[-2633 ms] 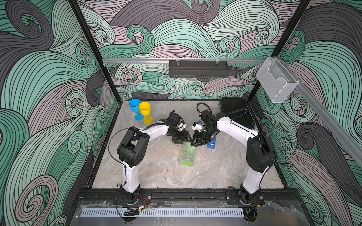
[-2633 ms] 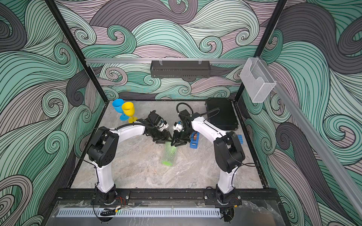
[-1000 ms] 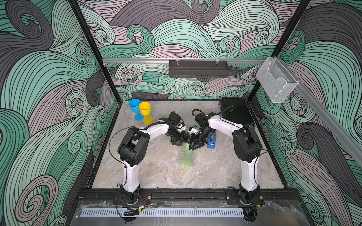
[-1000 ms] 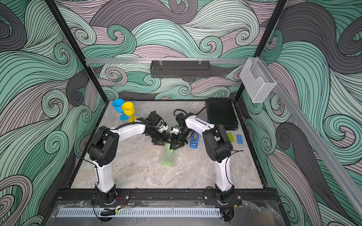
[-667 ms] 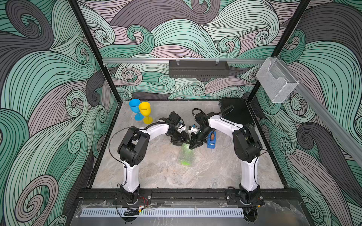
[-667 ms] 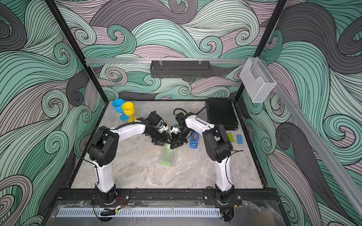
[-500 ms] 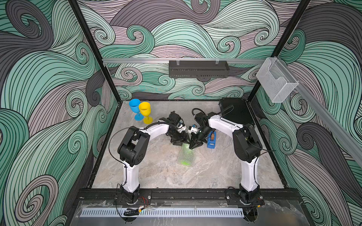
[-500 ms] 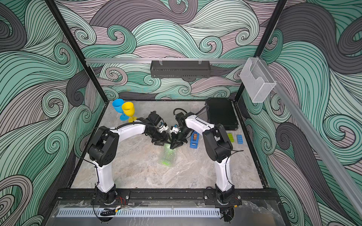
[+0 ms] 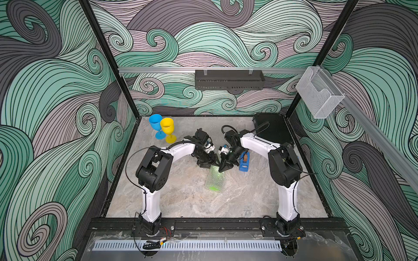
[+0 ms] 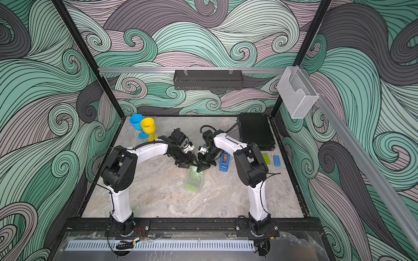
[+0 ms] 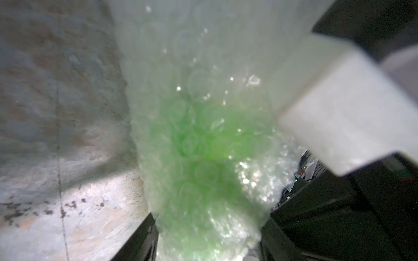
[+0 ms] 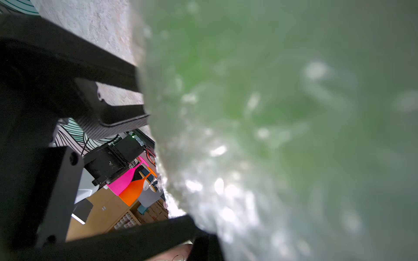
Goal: Wrap wine glasses in bubble wrap
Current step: Stick the tape on the bubble wrap.
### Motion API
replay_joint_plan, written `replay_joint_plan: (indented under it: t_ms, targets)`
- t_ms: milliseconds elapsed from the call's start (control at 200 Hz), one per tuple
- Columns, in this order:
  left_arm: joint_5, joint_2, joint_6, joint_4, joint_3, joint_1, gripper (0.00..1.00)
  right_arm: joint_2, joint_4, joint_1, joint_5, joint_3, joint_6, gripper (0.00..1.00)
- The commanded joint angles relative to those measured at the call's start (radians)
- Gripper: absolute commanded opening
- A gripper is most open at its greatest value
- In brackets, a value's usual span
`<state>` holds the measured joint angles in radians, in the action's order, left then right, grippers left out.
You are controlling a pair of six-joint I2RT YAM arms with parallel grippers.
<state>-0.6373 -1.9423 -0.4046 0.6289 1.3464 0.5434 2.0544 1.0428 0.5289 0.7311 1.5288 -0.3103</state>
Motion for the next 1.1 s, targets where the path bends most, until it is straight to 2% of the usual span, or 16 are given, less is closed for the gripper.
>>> replay_joint_plan:
  t_ms: [0,245,525,986,1096]
  targets:
    - [-0.005,-0.015,-0.009,0.032,0.002,0.009,0.63,-0.003,-0.131,-0.002,-0.119,-0.036,-0.073,0.07]
    - [0.002,-0.012,-0.006,0.029,-0.003,0.010,0.64,-0.030,-0.137,0.002,-0.150,-0.050,-0.096,0.21]
    - [0.005,-0.014,-0.005,0.032,-0.003,0.009,0.64,-0.090,-0.121,0.002,-0.152,-0.073,-0.099,0.31]
    - [0.008,-0.018,-0.004,0.032,0.003,0.009,0.64,-0.222,-0.059,0.000,-0.126,-0.128,-0.037,0.40]
    - [0.008,-0.020,-0.005,0.032,0.002,0.009,0.64,-0.275,-0.024,-0.005,-0.154,-0.155,-0.006,0.40]
